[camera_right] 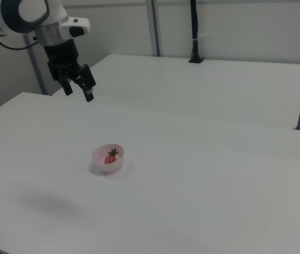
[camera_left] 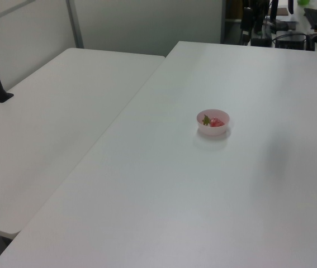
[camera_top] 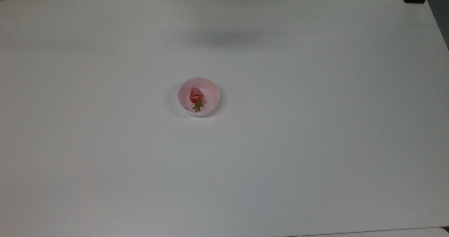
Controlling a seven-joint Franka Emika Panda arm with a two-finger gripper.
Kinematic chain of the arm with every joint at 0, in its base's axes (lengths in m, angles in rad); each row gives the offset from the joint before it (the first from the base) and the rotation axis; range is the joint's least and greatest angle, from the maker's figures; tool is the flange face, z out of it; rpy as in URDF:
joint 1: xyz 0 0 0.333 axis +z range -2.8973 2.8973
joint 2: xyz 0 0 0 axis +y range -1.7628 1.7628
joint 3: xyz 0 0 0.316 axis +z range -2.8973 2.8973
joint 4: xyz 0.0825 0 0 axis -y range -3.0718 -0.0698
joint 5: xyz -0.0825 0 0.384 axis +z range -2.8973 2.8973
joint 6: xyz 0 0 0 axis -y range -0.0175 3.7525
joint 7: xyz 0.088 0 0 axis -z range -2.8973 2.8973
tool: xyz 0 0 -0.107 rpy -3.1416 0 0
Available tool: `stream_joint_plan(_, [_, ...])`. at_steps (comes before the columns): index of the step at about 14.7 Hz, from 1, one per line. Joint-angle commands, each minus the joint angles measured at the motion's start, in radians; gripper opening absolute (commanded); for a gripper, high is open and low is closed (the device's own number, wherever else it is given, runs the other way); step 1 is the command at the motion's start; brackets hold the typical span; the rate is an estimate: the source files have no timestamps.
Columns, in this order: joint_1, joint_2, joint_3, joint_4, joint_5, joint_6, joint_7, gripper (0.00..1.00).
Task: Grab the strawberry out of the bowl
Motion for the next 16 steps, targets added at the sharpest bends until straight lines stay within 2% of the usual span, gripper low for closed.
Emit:
stream_joint_plan(1, [0.001, 0.001, -0.007, 0.002, 0.004, 0.014, -0.012, 1.00])
stream_joint_plan(8, [-0.008, 0.021, -0.007, 0.022, 0.008, 0.011, -0.047, 1.00])
stream_joint_plan(11, [-0.008, 0.111, -0.010, 0.024, -0.006, 0.016, -0.382, 1.00])
stream_joint_plan(14, [0.008, 0.186, -0.004, 0.024, -0.046, 0.040, -0.389, 1.00])
stream_joint_plan(16, [0.030, 0.249, -0.002, 0.016, -0.052, 0.123, -0.299, 1.00])
